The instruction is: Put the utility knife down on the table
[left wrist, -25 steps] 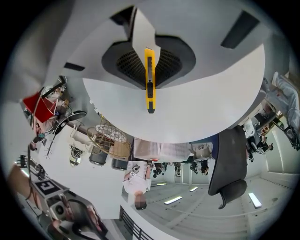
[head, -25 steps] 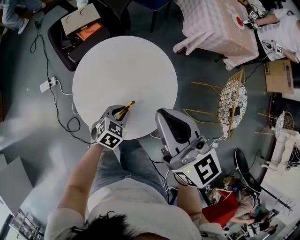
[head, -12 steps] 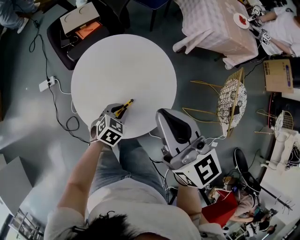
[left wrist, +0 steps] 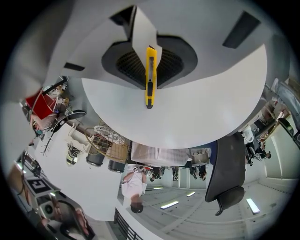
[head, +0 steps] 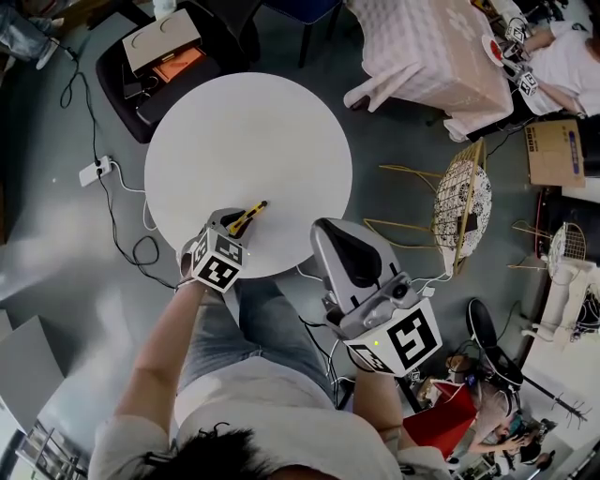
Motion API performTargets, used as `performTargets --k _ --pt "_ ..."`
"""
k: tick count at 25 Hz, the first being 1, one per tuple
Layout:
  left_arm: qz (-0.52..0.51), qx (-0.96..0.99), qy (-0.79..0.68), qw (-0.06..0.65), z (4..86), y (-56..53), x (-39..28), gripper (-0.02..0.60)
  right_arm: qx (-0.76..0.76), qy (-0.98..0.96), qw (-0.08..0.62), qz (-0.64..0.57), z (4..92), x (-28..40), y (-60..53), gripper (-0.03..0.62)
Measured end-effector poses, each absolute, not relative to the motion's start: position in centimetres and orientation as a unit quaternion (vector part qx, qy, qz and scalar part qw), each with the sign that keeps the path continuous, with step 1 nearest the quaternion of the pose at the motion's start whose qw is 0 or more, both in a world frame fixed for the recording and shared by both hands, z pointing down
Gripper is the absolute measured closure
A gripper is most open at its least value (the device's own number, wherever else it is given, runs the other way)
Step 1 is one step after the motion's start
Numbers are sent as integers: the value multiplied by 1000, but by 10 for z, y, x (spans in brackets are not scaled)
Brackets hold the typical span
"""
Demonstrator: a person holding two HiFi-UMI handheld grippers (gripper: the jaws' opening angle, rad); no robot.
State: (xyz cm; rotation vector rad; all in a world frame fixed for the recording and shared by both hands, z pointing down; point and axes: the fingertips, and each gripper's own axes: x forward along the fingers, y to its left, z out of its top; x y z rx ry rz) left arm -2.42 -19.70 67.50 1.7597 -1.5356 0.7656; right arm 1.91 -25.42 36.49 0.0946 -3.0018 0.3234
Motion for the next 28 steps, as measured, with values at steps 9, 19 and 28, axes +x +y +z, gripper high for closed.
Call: performTargets --k 9,19,28 --pt "280 679 -602 313 652 -193 -33 568 28 -994 45 94 353 13 -243 586" --pt "241 710 -602 275 600 -179 -48 572 50 -995 31 76 336 -3 -212 586" --pt "150 779 -578 191 482 -159 -55 572 104 -992 16 69 315 -19 -166 586"
